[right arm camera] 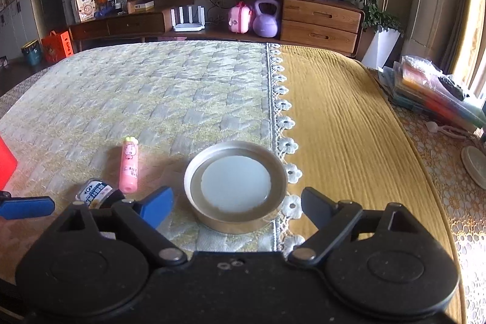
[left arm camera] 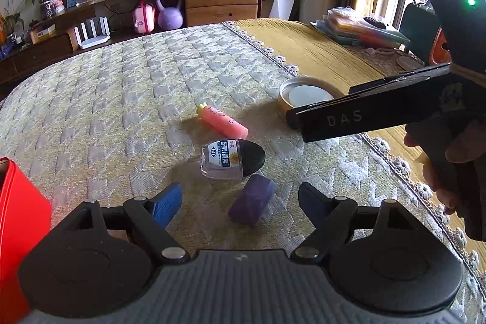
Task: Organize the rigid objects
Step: 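Close the left gripper on the purple block, then lift the purple block with the left gripper while the right gripper grasps the round lid, then carry the purple block and round lid over the red tin with both grippers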
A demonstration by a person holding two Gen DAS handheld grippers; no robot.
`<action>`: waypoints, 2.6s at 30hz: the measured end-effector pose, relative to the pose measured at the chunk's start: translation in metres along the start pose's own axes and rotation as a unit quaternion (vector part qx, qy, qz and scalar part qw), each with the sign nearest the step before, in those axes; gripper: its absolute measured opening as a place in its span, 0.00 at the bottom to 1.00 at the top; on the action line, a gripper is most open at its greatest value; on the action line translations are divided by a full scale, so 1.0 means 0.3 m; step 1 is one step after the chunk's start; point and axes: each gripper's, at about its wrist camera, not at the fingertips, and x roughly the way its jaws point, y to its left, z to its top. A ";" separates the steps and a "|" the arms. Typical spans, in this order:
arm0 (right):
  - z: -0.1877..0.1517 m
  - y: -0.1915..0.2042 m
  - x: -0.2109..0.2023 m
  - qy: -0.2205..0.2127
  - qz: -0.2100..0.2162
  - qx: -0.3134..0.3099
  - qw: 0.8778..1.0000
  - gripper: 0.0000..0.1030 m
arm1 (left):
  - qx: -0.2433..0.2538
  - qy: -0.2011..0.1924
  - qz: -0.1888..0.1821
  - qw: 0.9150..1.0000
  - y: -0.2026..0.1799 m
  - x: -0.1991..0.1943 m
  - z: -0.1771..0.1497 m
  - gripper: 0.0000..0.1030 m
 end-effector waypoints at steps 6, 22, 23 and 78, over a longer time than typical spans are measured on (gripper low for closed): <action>-0.002 -0.003 0.031 0.003 -0.001 0.008 1.000 0.75 | 0.018 -0.009 -0.001 1.000 -0.015 0.004 -0.011 0.62; -0.028 0.015 0.010 -0.007 -0.010 0.015 1.000 0.73 | 0.033 -0.009 -0.019 0.999 -0.034 -0.008 -0.024 0.20; -0.031 0.017 0.003 -0.007 -0.012 0.015 1.000 0.73 | 0.032 -0.008 -0.019 0.999 -0.033 -0.009 -0.025 0.20; -0.097 0.685 -0.677 -0.034 0.126 -0.095 0.987 0.73 | -0.111 -0.043 0.079 0.990 0.521 -0.735 -0.214 0.20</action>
